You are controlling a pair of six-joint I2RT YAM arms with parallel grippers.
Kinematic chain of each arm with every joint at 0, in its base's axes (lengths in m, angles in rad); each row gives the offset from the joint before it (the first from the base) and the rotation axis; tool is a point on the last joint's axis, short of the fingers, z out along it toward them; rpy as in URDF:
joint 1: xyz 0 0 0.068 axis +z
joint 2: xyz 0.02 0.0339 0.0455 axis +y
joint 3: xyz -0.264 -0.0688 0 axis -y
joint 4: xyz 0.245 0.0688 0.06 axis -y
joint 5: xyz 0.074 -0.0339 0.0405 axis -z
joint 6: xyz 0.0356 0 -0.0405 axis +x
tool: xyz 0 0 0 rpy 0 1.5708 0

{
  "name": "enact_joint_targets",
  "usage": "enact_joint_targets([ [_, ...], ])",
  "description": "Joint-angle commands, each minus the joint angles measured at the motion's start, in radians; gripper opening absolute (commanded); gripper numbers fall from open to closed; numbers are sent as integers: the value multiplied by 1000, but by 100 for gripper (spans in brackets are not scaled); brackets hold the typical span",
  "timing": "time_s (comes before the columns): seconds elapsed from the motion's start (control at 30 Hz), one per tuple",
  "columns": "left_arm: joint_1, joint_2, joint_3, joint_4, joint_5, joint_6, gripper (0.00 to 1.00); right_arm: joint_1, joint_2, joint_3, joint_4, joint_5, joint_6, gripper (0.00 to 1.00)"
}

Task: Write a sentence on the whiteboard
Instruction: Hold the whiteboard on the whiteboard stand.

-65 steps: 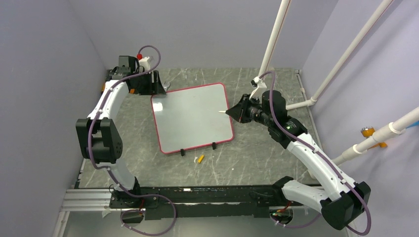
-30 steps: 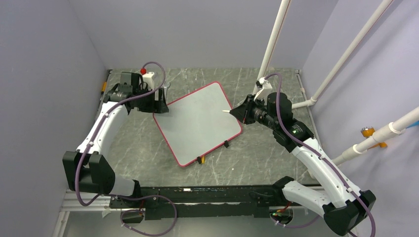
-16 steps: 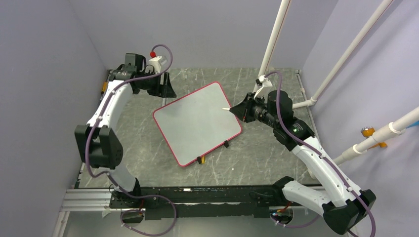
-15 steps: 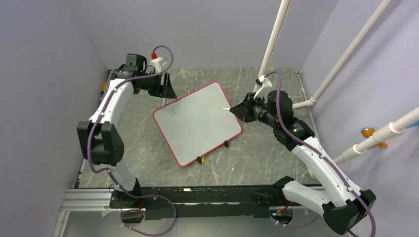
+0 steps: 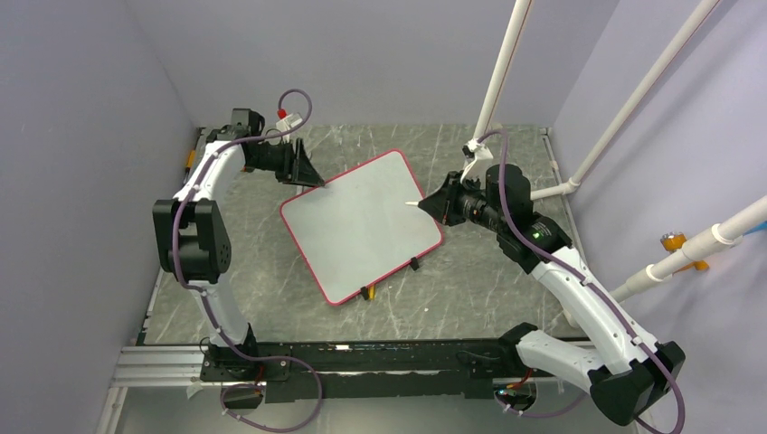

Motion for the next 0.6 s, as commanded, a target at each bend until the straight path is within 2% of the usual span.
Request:
enact_joint_targets([
  [0.0, -6, 10, -13, -5, 78, 38, 57, 4, -5, 52, 7, -15, -23, 0],
  [0.27, -13, 32, -27, -14, 73, 44, 46, 4, -12, 44, 5, -21, -27, 0],
  [0.4, -23, 37, -30, -24, 82, 55, 46, 4, -15, 44, 0, -18, -33, 0],
  [0.57, -41, 35, -33, -35, 64, 69, 39, 4, -16, 44, 0, -22, -37, 0],
])
